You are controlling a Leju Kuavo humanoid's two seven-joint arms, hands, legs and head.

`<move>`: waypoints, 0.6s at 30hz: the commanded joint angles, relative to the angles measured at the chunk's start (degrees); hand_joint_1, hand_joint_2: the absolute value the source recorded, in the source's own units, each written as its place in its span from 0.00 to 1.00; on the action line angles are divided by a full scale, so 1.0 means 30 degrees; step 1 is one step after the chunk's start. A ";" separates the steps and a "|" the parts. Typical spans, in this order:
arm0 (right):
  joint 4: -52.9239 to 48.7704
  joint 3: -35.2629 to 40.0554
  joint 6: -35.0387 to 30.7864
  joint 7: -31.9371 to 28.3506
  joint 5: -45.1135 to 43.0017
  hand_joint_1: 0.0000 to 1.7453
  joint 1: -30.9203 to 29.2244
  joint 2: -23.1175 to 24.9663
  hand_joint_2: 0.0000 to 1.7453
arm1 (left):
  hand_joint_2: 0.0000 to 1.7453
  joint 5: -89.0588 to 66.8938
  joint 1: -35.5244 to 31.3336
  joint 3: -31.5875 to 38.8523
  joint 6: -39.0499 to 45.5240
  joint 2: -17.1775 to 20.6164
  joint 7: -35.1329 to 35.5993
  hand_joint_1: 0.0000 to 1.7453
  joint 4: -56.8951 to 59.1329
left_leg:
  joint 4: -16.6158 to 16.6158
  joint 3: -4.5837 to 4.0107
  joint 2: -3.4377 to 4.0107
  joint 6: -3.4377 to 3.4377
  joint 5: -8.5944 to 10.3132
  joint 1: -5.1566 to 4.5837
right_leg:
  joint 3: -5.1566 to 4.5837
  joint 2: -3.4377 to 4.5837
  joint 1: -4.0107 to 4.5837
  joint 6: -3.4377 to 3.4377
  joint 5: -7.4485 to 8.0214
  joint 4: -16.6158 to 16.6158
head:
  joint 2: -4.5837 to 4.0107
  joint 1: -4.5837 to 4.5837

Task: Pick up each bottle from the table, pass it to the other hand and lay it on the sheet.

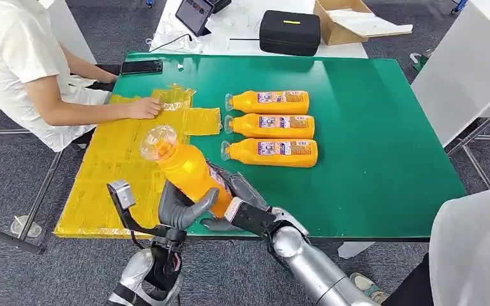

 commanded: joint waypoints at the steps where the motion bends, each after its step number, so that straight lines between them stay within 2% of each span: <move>1: -0.0092 0.0210 -0.2384 -0.0275 0.1230 0.00 0.1279 0.0292 0.00 | 1.00 0.1518 -0.0815 0.2670 0.2676 -0.0224 0.1347 1.00 -0.0460 | -0.0010 0.0080 0.0002 0.0010 -0.0029 0.0001 | 0.0082 -0.0023 0.0011 -0.0030 -0.0032 -0.0007 | 0.0000 0.0000; 2: -0.0361 0.0270 -0.3042 -0.0370 0.1657 0.00 0.1581 0.0263 0.00 | 1.00 0.1481 -0.0869 0.3097 0.3463 -0.0340 0.1268 1.00 -0.0433 | -0.0011 0.0135 0.0003 0.0013 -0.0050 -0.0001 | 0.0137 -0.0031 0.0014 -0.0044 -0.0056 -0.0003 | 0.0000 0.0007; 3: -0.0475 0.0328 -0.3079 -0.0375 0.1679 0.00 0.1659 0.0215 0.00 | 1.00 0.1482 -0.0897 0.3180 0.3469 -0.0341 0.1268 1.00 -0.0407 | -0.0010 0.0036 -0.0008 0.0005 -0.0010 0.0006 | 0.0042 -0.0025 0.0012 -0.0020 -0.0014 -0.0010 | 0.0000 0.0000; 5: -0.0778 0.0474 -0.6600 -0.0651 0.4221 0.00 0.2015 0.0132 0.00 | 1.00 -0.0750 -0.1431 0.3411 0.7274 -0.0286 0.0626 1.00 0.0368 | -0.0010 0.0058 -0.0015 0.0008 -0.0016 -0.0004 | 0.0062 -0.0036 0.0004 -0.0025 -0.0028 -0.0002 | 0.0000 0.0014; 6: -0.0925 0.0525 -0.7629 -0.0701 0.4754 0.00 0.2291 0.0045 0.00 | 1.00 -0.2397 -0.2047 0.3340 0.9061 -0.0044 -0.0072 1.00 0.1325 | -0.0007 0.0102 0.0007 0.0010 -0.0037 0.0000 | 0.0101 -0.0022 0.0013 -0.0037 -0.0041 -0.0001 | 0.0000 0.0007; 7: -0.0950 0.0571 -0.7678 -0.0698 0.4751 0.00 0.2330 -0.0008 0.00 | 1.00 -0.2381 -0.2230 0.3432 0.9021 0.0010 -0.0118 1.00 0.1649 | -0.0007 0.0161 0.0016 0.0013 -0.0059 -0.0005 | 0.0153 -0.0024 0.0012 -0.0054 -0.0066 0.0011 | 0.0000 0.0007; 8: -0.0984 0.0603 -0.7702 -0.0696 0.4736 0.00 0.2355 -0.0049 0.00 | 1.00 -0.2338 -0.2347 0.3538 0.8949 0.0007 -0.0236 1.00 0.1905 | -0.0015 0.0053 -0.0022 0.0005 -0.0009 0.0003 | 0.0060 -0.0043 0.0011 -0.0028 -0.0021 -0.0006 | 0.0000 0.0007; 9: -0.0984 0.0603 -0.7702 -0.0696 0.4736 0.00 0.2355 -0.0049 0.00 | 1.00 -0.2338 -0.2347 0.3538 0.8949 0.0007 -0.0236 1.00 0.1905 | -0.0019 0.0125 -0.0031 0.0010 -0.0031 -0.0003 | 0.0129 -0.0064 0.0011 -0.0044 -0.0051 -0.0002 | 0.0007 0.0007; 13: -0.0974 0.0595 -0.7691 -0.0695 0.4735 0.00 0.2309 -0.0057 0.00 | 1.00 -0.2348 -0.2312 0.3512 0.8935 -0.0050 -0.0276 1.00 0.1916 | -0.0014 0.0073 0.0002 0.0017 -0.0019 -0.0008 | 0.0077 -0.0017 0.0000 -0.0022 -0.0024 -0.0008 | 0.0000 0.0015; 14: -0.1001 0.0257 -0.9085 -0.0849 0.5270 0.00 0.2529 0.0114 0.00 | 1.00 -0.3505 -0.2412 0.3544 1.0754 -0.0106 -0.0777 1.00 0.2172 | -0.0008 0.0148 0.0024 0.0028 -0.0055 -0.0012 | 0.0146 -0.0009 0.0002 -0.0037 -0.0054 -0.0003 | 0.0007 0.0007; 15: -0.1135 -0.0091 -1.0227 -0.1013 0.5560 0.00 0.2894 0.0218 0.00 | 1.00 -0.3724 -0.2502 0.3743 1.1124 -0.0017 -0.0794 1.00 0.2356 | -0.0015 0.0103 0.0015 0.0020 -0.0033 -0.0007 | 0.0104 -0.0013 0.0002 -0.0030 -0.0034 -0.0008 | 0.0000 0.0007; 17: -0.1382 -0.0781 -1.2821 -0.1584 0.6414 0.00 0.3565 0.0344 0.00 | 1.00 -0.7204 -0.2920 0.3536 1.4656 0.0437 -0.1864 1.00 0.3194 | -0.0019 0.0134 -0.0008 0.0017 -0.0043 -0.0005 | 0.0139 -0.0043 0.0001 -0.0040 -0.0054 -0.0008 | 0.0000 0.0007; 18: -0.1448 -0.1050 -1.3721 -0.1654 0.6786 0.00 0.3776 0.0319 0.00 | 1.00 -0.9011 -0.3058 0.4314 1.5096 0.0369 -0.1943 1.00 0.3756 | -0.0023 0.0052 -0.0021 0.0004 -0.0006 0.0004 | 0.0061 -0.0038 0.0002 -0.0021 -0.0017 -0.0017 | 0.0000 0.0007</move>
